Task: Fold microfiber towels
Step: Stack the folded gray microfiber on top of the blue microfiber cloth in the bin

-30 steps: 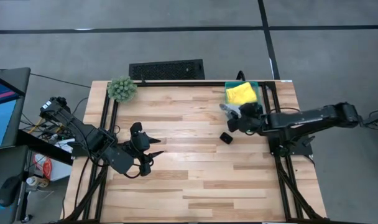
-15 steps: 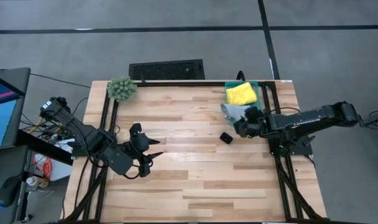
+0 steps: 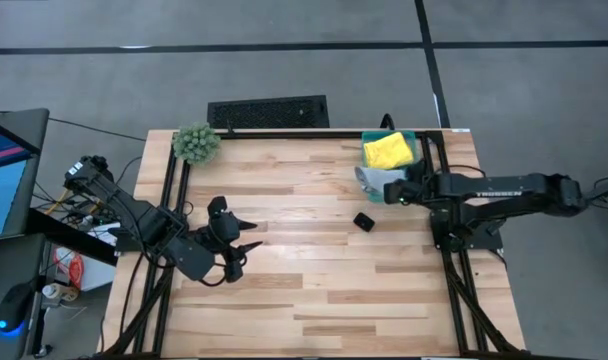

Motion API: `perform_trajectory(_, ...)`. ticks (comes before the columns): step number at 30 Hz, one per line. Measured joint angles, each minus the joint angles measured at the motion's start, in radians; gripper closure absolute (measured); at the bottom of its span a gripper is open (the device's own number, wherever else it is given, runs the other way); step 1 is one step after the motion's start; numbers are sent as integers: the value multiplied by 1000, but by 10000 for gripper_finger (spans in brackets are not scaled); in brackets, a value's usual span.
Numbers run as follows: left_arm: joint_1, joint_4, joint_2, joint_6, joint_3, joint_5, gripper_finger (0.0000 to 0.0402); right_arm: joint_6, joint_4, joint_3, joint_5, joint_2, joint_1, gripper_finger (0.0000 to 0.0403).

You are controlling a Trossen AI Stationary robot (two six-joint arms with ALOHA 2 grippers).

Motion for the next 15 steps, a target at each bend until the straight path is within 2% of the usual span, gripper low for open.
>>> perform_trajectory(10, 0, 0, 0, -2, 0, 6, 212, -79, 73, -13, -34, 120, -115, 159)
perform_trajectory(15, 0, 0, 0, -2, 0, 7, 212, -151, 233, -68, -113, 155, -164, 159)
